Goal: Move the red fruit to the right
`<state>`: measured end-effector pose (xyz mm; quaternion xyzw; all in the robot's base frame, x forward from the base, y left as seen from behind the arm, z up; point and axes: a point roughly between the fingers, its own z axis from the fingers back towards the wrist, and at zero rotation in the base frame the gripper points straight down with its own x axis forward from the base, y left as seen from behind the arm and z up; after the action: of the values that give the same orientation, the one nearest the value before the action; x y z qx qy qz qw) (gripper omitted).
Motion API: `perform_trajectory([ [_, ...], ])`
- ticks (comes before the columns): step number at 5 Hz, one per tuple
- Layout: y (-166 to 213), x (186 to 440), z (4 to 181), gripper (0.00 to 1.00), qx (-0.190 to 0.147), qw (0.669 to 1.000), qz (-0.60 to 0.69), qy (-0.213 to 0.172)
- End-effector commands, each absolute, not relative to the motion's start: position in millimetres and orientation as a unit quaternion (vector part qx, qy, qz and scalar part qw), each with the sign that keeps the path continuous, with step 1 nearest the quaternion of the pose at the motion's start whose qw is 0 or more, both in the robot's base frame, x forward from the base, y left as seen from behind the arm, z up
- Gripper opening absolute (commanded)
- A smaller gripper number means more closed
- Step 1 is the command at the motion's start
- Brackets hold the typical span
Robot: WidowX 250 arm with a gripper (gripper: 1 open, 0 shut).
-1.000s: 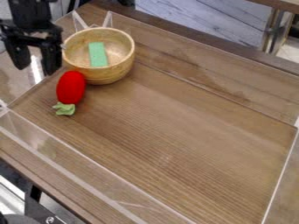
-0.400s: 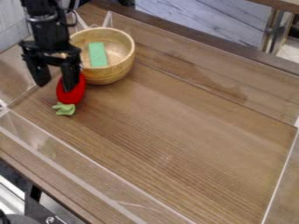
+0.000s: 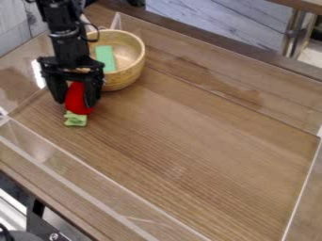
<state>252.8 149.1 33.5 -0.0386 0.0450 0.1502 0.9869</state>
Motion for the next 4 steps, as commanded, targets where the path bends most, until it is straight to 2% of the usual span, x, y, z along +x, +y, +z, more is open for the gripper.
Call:
perform_trajectory([
  [1, 155, 263, 45.7, 0.0, -0.033, 0.985, 0.166, 0.017],
  [4, 165, 249, 59.7, 0.0, -0.051, 0.985, 0.164, 0.013],
])
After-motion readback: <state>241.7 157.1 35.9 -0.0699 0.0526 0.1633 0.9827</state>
